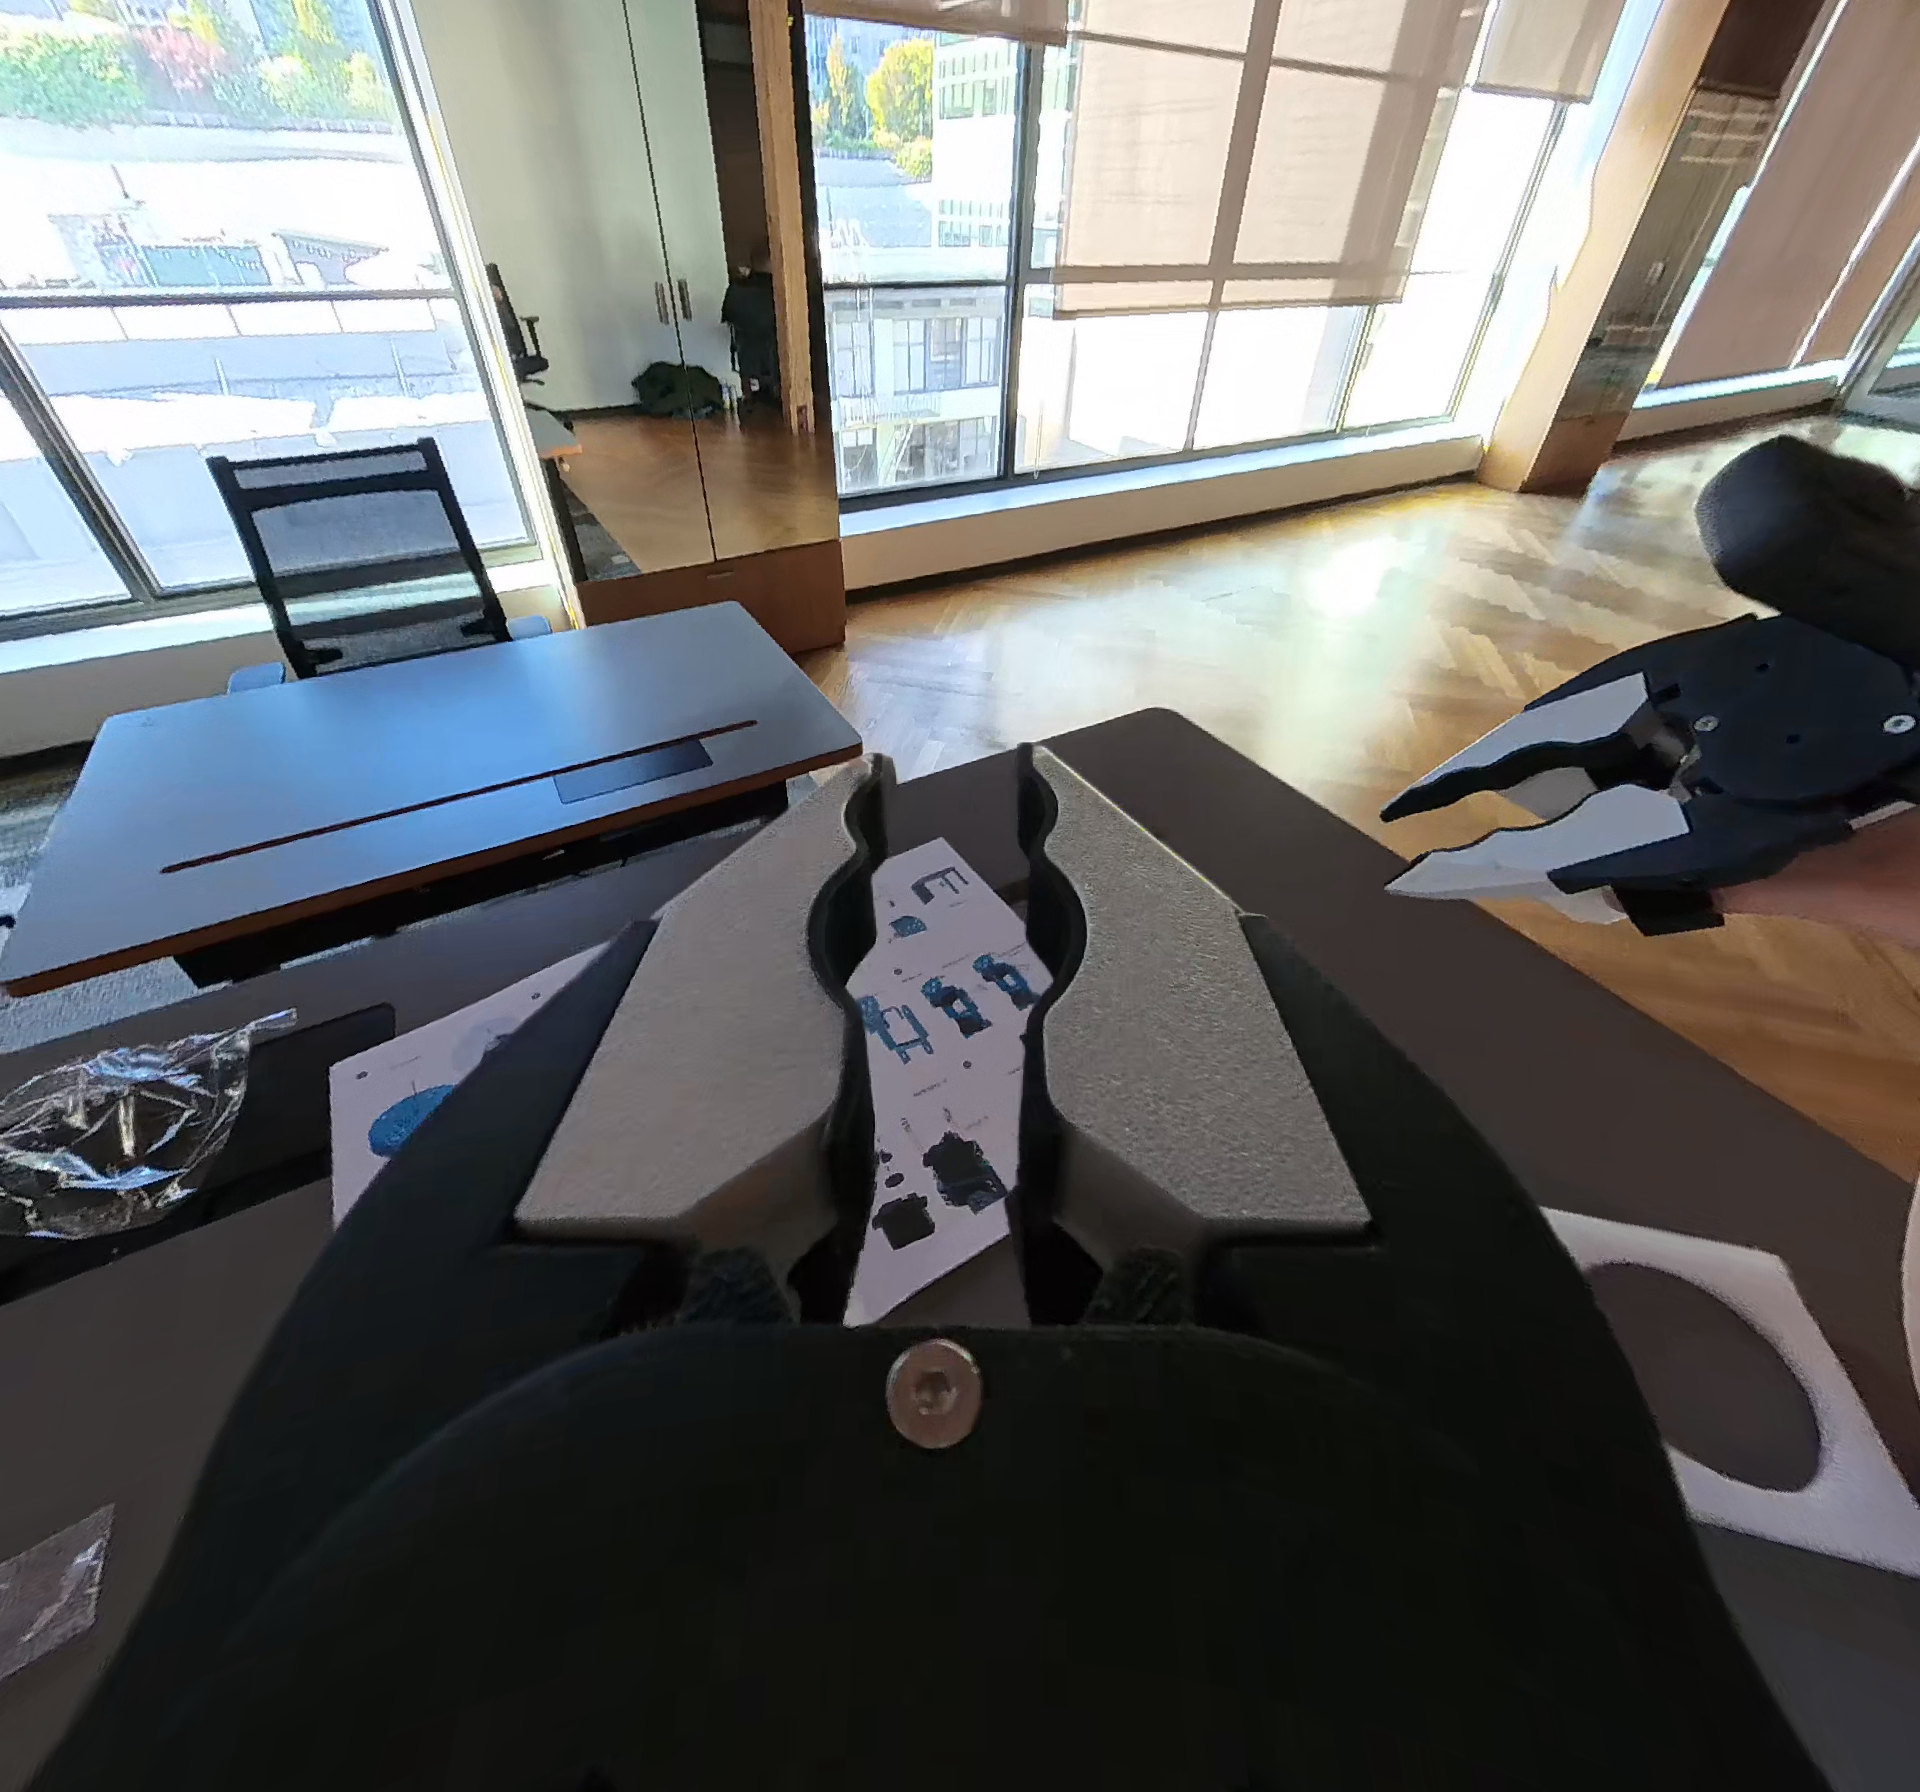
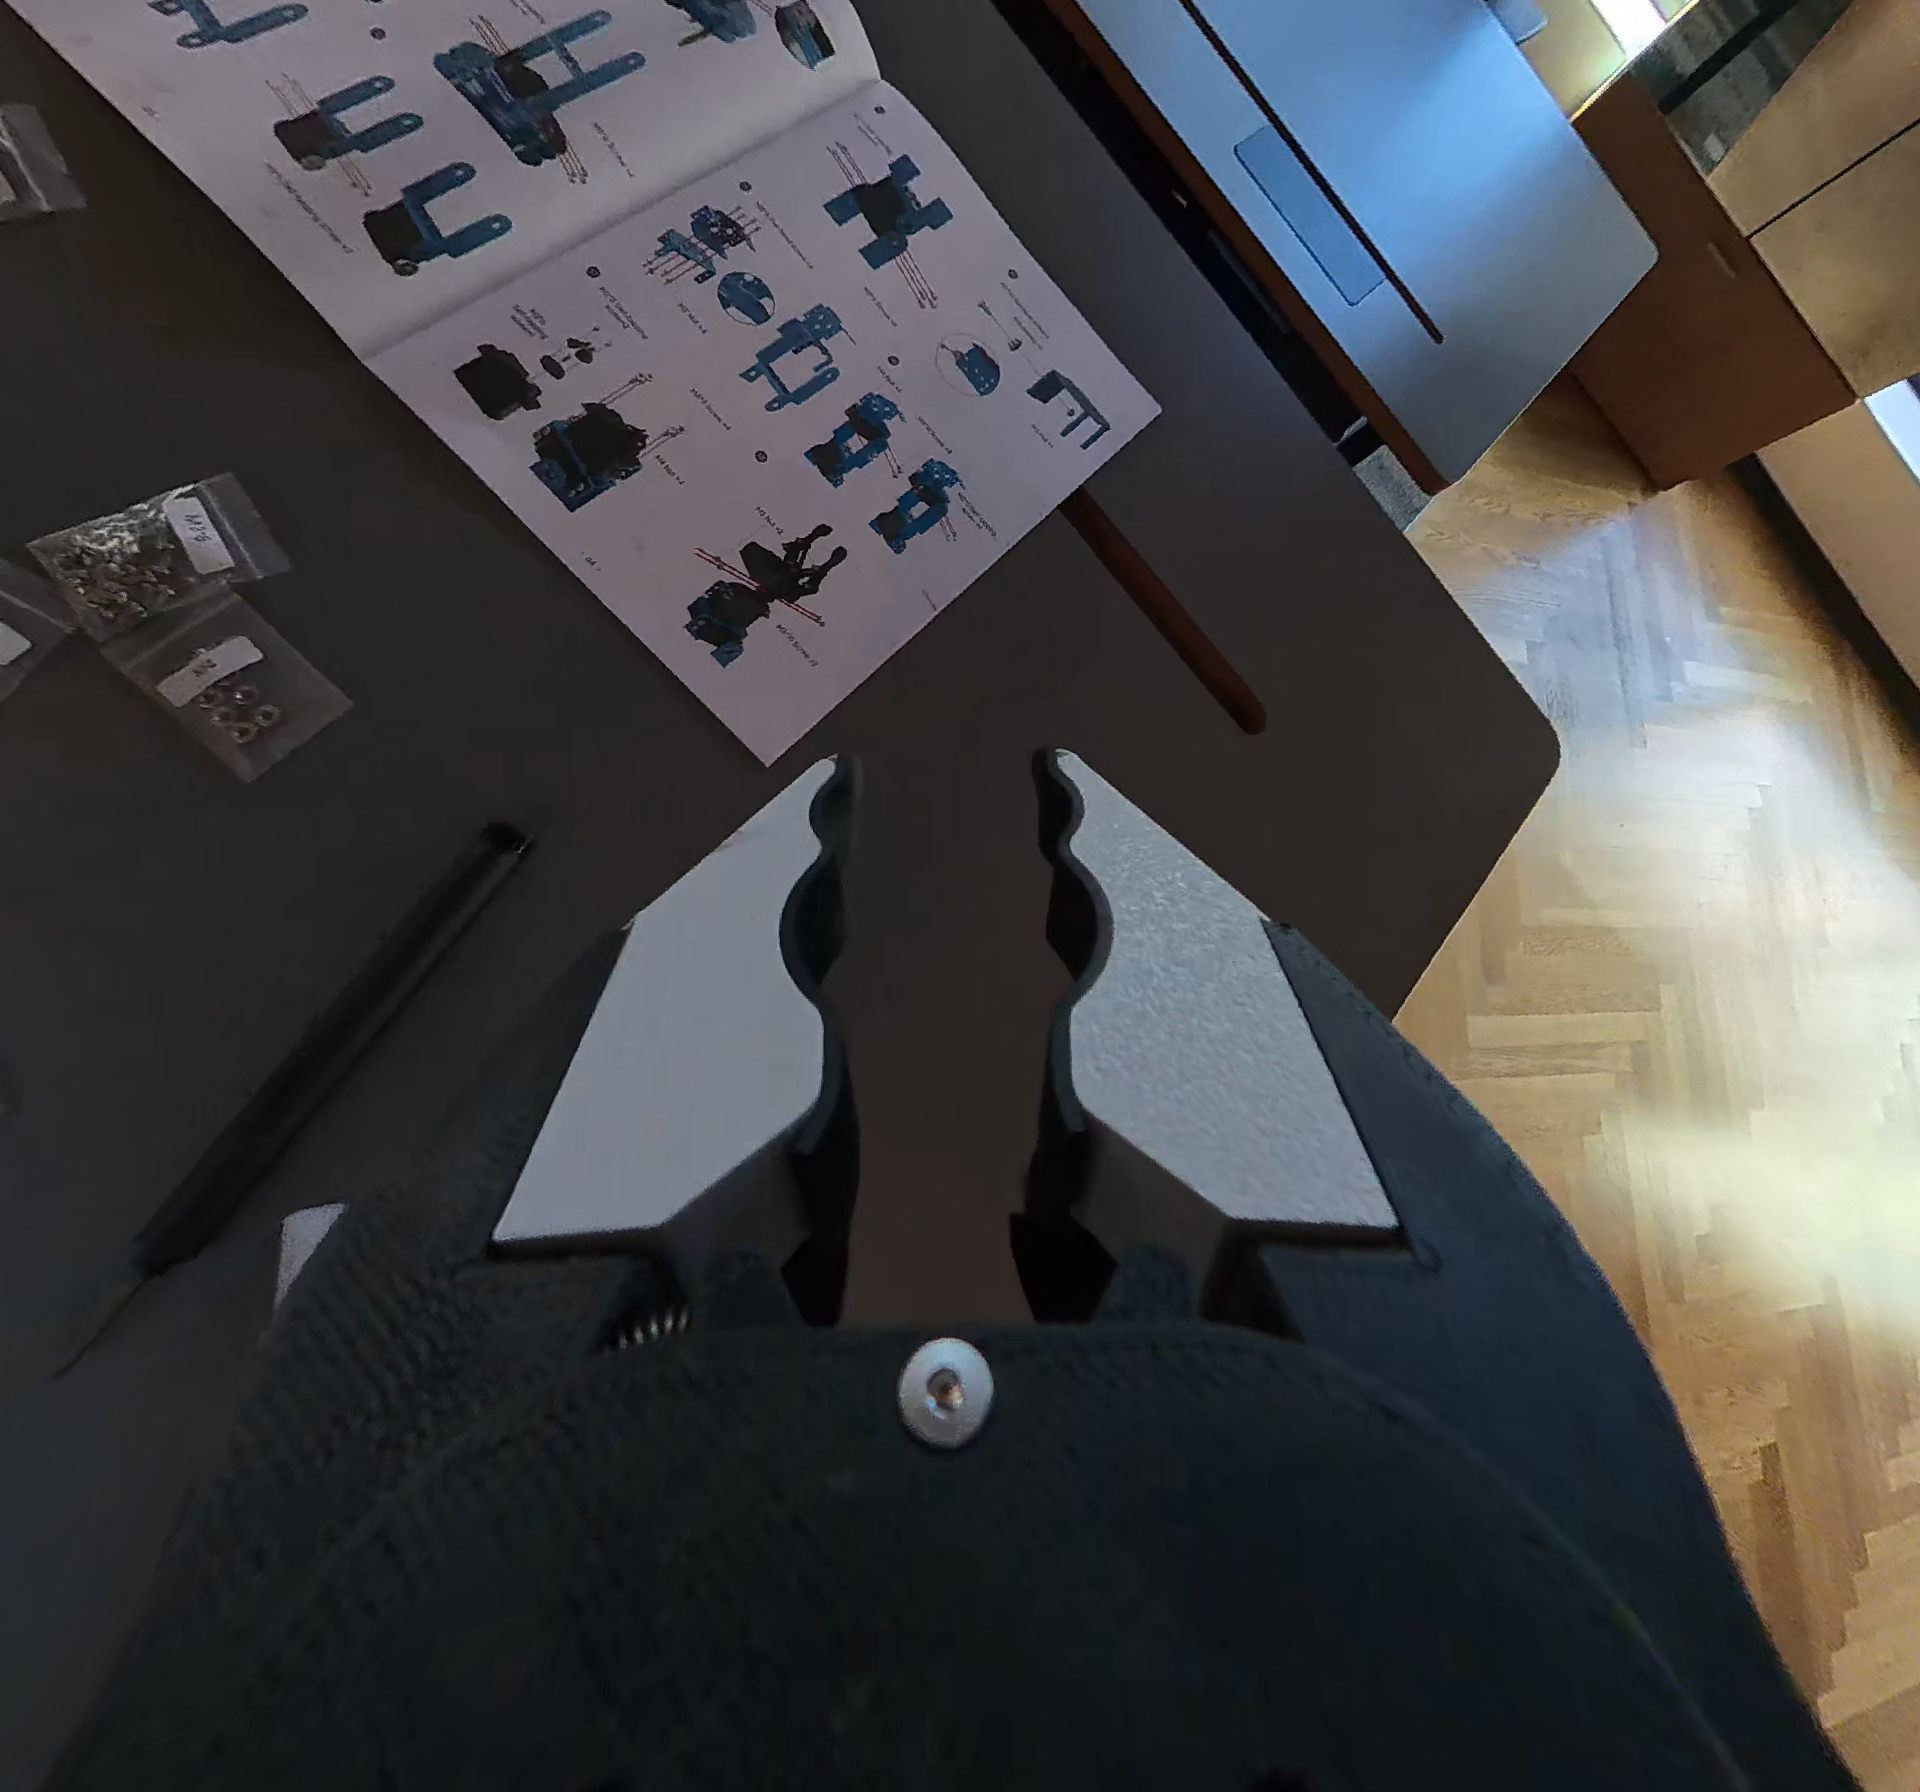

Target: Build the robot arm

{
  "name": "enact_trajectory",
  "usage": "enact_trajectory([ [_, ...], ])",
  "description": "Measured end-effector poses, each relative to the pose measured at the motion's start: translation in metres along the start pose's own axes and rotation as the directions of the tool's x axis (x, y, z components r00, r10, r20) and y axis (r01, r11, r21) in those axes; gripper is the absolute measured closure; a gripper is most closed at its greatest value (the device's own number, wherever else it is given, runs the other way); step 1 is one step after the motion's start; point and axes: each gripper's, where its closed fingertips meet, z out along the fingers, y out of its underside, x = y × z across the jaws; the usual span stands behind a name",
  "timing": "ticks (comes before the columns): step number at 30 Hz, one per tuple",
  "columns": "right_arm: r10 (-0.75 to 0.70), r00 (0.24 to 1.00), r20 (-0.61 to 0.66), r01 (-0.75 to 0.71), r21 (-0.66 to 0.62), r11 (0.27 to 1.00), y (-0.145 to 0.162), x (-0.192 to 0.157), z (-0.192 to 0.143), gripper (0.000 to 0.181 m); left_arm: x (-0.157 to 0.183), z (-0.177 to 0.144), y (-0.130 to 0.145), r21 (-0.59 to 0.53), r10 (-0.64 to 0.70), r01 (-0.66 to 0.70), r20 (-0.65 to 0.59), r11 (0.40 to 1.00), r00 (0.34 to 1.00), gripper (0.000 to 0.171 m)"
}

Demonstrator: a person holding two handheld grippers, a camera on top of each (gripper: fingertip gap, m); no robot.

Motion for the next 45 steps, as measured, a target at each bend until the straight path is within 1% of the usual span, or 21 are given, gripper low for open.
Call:
enact_trajectory([
  [4, -0.014, 1.0, -0.004, 0.014, 0.018, 1.0, -0.006, -0.014, -0.011, 0.146, 0.011, -0.028, -0.013, 0.061, -0.039, 0.043, -0.06, 0.997, 0.997, 0.145],
  [6, -0.041, 0.999, 0.003, 0.041, 0.056, 0.998, -0.014, -0.026, -0.019, 0.146, 0.021, -0.048, -0.01, 0.059, -0.072, 0.079, -0.1, 0.995, 0.992, 0.142],
  [9, -0.058, 0.996, 0.062, 0.052, 0.098, 0.994, -0.017, -0.049, -0.031, 0.145, 0.033, -0.084, -0.002, 0.045, -0.124, 0.132, -0.138, 0.99, 0.983, 0.141],
  [11, -0.059, 0.996, 0.064, 0.051, 0.115, 0.992, -0.017, -0.056, -0.038, 0.145, 0.033, -0.107, 0.004, 0.019, -0.131, 0.135, -0.131, 0.991, 0.983, 0.142],
  [13, -0.056, 0.992, 0.11, 0.038, 0.153, 0.987, -0.021, -0.071, -0.045, 0.145, 0.022, -0.13, 0.015, -0.032, -0.111, 0.109, -0.067, 0.994, 0.992, 0.141],
  [15, -0.068, 0.981, 0.183, 0.029, 0.208, 0.978, -0.026, -0.095, -0.052, 0.145, 0.012, -0.154, 0.04, -0.13, -0.063, 0.061, -0.007, 0.99, 0.998, 0.139],
  [18, -0.094, 0.947, 0.306, 0.011, 0.263, 0.965, -0.019, -0.137, -0.056, 0.145, -0.006, -0.2, 0.089, -0.251, -0.019, 0.04, 0.088, 0.967, 0.996, 0.14],
  [19, -0.106, 0.932, 0.346, 0.007, 0.274, 0.962, -0.01, -0.153, -0.054, 0.145, -0.011, -0.216, 0.108, -0.278, -0.015, 0.046, 0.114, 0.96, 0.993, 0.14],
  [21, -0.117, 0.903, 0.413, 0.006, 0.26, 0.966, 0.02, -0.183, -0.045, 0.144, -0.015, -0.246, 0.151, -0.332, -0.031, 0.079, 0.148, 0.94, 0.988, 0.142],
  [23, -0.094, 0.883, 0.46, -0.017, 0.23, 0.973, 0.053, -0.212, -0.036, 0.143, -0.013, -0.272, 0.194, -0.386, -0.058, 0.122, 0.172, 0.915, 0.983, 0.145],
  [24, -0.073, 0.874, 0.481, -0.036, 0.214, 0.976, 0.068, -0.226, -0.033, 0.143, -0.01, -0.28, 0.211, -0.396, -0.084, 0.151, 0.181, 0.906, 0.98, 0.146],
  [25, -0.07, 0.863, 0.501, -0.034, 0.194, 0.98, 0.083, -0.239, -0.031, 0.142, -0.005, -0.285, 0.227, -0.404, -0.12, 0.185, 0.179, 0.896, 0.976, 0.147],
  [27, -0.058, 0.875, 0.48, -0.021, 0.157, 0.987, 0.103, -0.252, -0.026, 0.142, 0.008, -0.285, 0.25, -0.424, -0.21, 0.254, 0.149, 0.869, 0.966, 0.148],
  [29, -0.053, 0.877, 0.477, -0.009, 0.127, 0.992, 0.112, -0.262, -0.023, 0.142, 0.023, -0.275, 0.258, -0.42, -0.295, 0.302, 0.084, 0.856, 0.952, 0.15],
  [31, -0.047, 0.869, 0.493, -0.015, 0.121, 0.993, 0.111, -0.273, -0.023, 0.142, 0.034, -0.265, 0.258, -0.416, -0.335, 0.312, 0.018, 0.854, 0.942, 0.15],
  [33, -0.046, 0.851, 0.524, -0.024, 0.127, 0.992, 0.108, -0.287, -0.025, 0.141, 0.034, -0.258, 0.262, -0.437, -0.314, 0.284, 0.003, 0.853, 0.949, 0.149],
  [35, -0.059, 0.862, 0.503, -0.003, 0.121, 0.993, 0.111, -0.294, -0.022, 0.141, 0.033, -0.254, 0.268, -0.463, -0.272, 0.24, -0.002, 0.853, 0.962, 0.148],
  [39, -0.066, 0.89, 0.451, 0.023, 0.102, 0.995, 0.114, -0.286, -0.01, 0.146, 0.04, -0.248, 0.278, -0.503, -0.235, 0.17, -0.068, 0.847, 0.97, 0.148],
  [42, -0.095, 0.87, 0.484, 0.063, 0.081, 0.995, 0.108, -0.281, -0.002, 0.149, 0.044, -0.243, 0.281, -0.525, -0.206, 0.104, -0.14, 0.844, 0.968, 0.148],
  [45, -0.112, 0.846, 0.521, 0.094, 0.061, 0.994, 0.101, -0.282, 0.005, 0.152, 0.046, -0.238, 0.28, -0.523, -0.177, 0.035, -0.226, 0.852, 0.958, 0.149],
])
